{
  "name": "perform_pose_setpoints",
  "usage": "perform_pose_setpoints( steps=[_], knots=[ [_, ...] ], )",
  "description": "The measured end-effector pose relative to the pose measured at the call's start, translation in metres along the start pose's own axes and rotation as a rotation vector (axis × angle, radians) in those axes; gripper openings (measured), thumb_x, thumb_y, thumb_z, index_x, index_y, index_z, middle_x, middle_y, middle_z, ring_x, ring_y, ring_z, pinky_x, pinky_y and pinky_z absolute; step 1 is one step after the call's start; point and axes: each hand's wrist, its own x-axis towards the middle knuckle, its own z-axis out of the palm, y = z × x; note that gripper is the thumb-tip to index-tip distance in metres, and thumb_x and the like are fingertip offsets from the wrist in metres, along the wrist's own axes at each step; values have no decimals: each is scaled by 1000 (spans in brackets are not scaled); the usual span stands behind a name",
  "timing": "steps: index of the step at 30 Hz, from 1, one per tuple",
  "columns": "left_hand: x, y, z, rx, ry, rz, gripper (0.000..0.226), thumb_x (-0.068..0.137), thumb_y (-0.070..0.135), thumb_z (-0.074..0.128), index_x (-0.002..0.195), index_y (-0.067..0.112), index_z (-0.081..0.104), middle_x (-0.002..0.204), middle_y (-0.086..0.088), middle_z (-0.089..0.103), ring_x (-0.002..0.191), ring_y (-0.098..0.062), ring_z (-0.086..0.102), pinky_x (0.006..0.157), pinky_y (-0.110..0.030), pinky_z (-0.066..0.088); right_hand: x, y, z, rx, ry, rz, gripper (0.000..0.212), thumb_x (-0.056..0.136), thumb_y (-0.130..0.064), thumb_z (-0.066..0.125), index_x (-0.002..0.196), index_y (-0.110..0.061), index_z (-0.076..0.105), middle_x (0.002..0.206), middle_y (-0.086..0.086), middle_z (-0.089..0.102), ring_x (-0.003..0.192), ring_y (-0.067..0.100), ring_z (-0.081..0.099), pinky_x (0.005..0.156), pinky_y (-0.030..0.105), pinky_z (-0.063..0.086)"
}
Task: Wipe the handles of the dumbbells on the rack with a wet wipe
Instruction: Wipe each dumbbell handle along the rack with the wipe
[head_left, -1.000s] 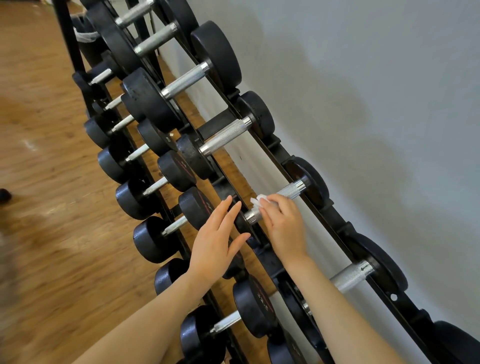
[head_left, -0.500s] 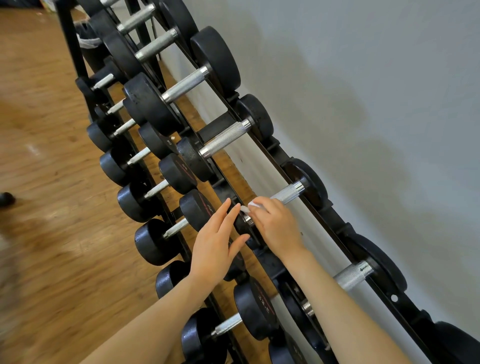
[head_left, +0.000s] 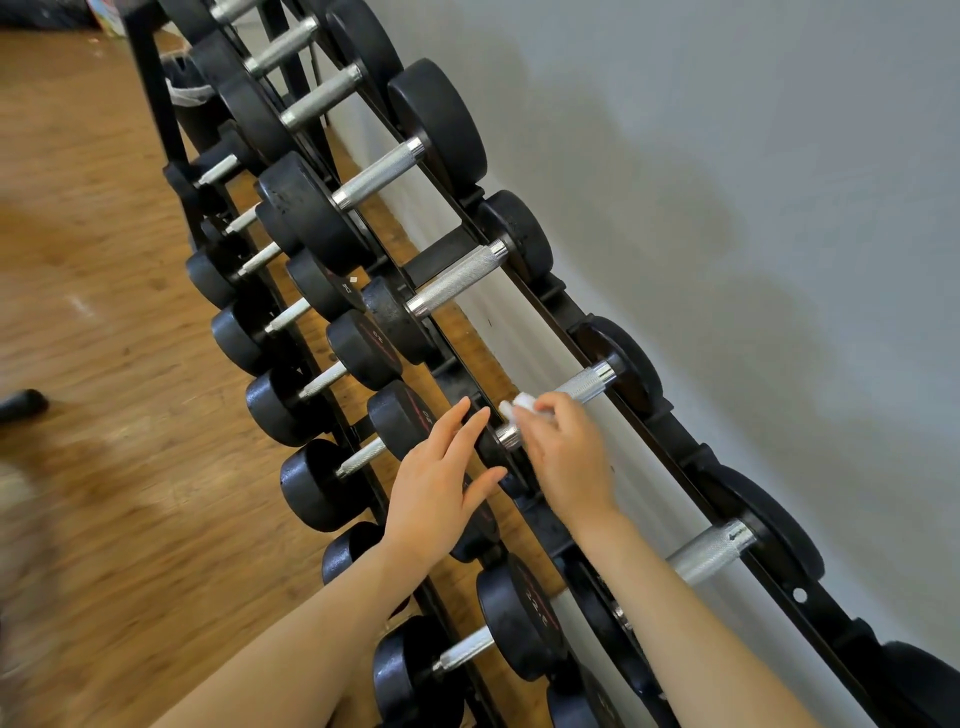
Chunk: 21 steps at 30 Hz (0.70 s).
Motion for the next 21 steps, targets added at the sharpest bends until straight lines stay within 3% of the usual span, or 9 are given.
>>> perform_pose_setpoints(
  steps=[1, 3, 6, 8, 12, 14, 17, 21],
  knots=[
    [0, 1, 0, 2, -1, -4, 66, 91, 57, 42, 148, 23, 39, 156, -2, 36, 112, -19, 61, 99, -35, 44, -5, -4, 6, -1, -57, -66, 50, 94, -64, 30, 111, -27, 59, 105, -9, 54, 93, 6, 48, 82, 26, 43],
    [0, 2, 0, 6, -3, -13, 65, 90, 54, 47, 147, 23, 40, 156, -2, 36, 111, -19, 61, 99, -35, 45, -11, -7, 5, 22, -105, -160, 36, 98, -45, 39, 118, -22, 58, 109, 0, 56, 95, 14, 51, 78, 29, 45],
    [-1, 4, 0, 12, -6, -27, 65, 90, 51, 49, 148, 23, 40, 156, -1, 35, 107, -17, 62, 97, -29, 38, -8, 1, 1, 12, 35, -123, 22, 94, -25, 59, 114, -18, 59, 103, 5, 59, 89, 18, 54, 68, 32, 50],
    [-2, 5, 0, 16, -9, -47, 66, 90, 50, 49, 149, 24, 38, 158, 0, 33, 114, -18, 59, 100, -28, 34, -12, 2, 3, 8, 129, -52, 23, 93, -23, 60, 113, -14, 64, 102, 5, 60, 89, 17, 54, 68, 29, 48],
    [-3, 5, 4, 52, -2, -71, 67, 91, 49, 48, 151, 28, 32, 159, 3, 28, 140, -21, 38, 111, -33, 25, -19, -2, 7, -94, 82, -258, 27, 89, -17, 66, 114, -10, 67, 99, 6, 61, 88, 20, 54, 69, 31, 49],
    [-4, 5, 6, 43, 2, -71, 67, 92, 48, 51, 152, 28, 30, 160, 4, 25, 144, -20, 32, 113, -32, 22, -14, 1, 2, -82, 93, -274, 23, 89, -19, 65, 110, -9, 69, 98, 6, 62, 90, 21, 54, 70, 33, 50],
    [-3, 5, 5, 4, -8, -76, 69, 93, 46, 56, 153, 30, 27, 159, 11, 16, 145, -17, 28, 114, -31, 21, -10, 1, -2, 75, 173, -115, 24, 90, -23, 59, 104, -7, 71, 98, 6, 61, 91, 20, 52, 70, 28, 49],
    [-2, 2, 4, -20, -10, -66, 69, 91, 49, 55, 152, 31, 29, 159, 11, 17, 142, -18, 35, 113, -39, 33, -23, -4, 10, 119, 35, -215, 26, 94, -22, 57, 110, -4, 68, 102, 7, 60, 95, 18, 54, 73, 30, 53]
  ],
)
